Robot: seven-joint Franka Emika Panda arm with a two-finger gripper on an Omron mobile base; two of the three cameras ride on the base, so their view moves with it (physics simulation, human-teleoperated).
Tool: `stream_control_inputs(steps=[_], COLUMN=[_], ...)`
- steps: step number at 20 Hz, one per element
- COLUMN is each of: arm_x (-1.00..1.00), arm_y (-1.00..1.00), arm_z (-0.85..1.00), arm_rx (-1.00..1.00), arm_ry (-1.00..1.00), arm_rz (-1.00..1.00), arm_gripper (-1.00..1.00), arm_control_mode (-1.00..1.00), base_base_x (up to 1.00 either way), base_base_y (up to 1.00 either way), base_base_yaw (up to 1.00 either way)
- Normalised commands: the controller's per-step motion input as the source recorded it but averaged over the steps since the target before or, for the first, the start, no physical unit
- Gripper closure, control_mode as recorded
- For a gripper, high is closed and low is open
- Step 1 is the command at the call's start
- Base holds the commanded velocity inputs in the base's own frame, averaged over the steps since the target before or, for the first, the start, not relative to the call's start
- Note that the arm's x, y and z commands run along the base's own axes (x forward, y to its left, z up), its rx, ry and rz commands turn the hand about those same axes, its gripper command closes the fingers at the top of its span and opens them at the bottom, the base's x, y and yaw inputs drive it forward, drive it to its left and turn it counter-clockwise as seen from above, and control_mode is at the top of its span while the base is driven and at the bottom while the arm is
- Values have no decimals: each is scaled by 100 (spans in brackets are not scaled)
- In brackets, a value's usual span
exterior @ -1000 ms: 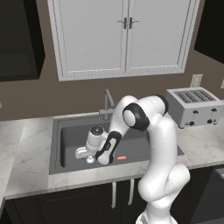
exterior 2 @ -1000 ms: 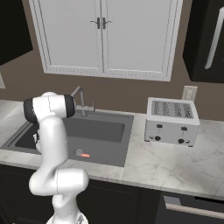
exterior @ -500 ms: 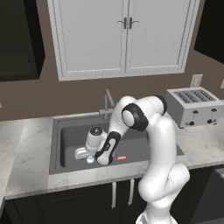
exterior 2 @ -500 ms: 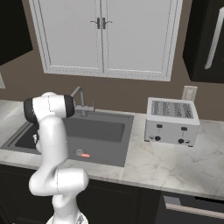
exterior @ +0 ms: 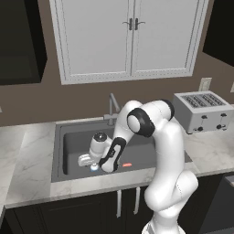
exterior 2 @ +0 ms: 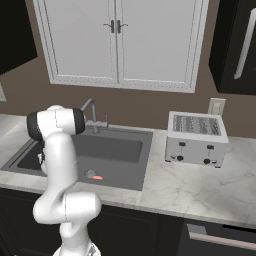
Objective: Pick up the bar soap and soap dispenser from the sink, and place them back in the cabinet, and close the cabinet door.
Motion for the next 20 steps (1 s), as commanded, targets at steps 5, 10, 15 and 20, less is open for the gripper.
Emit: stream_control_inputs(steps=[5, 10, 15, 20], arm_x=[0, 0, 0, 0], arm_y=[0, 0, 0, -1], arm_z=[0, 0, 0, 0], arm_rx=[0, 0, 0, 0], arm_ry=[0, 0, 0, 0], arm_rz=[0, 0, 0, 0], arm_gripper=[-100, -100, -100, 100], arm_control_mode=[-100, -100, -100, -100], base_base_x=[0, 0, 0, 0], base_base_y=[0, 0, 0, 0], base_base_yaw=[0, 0, 0, 0])
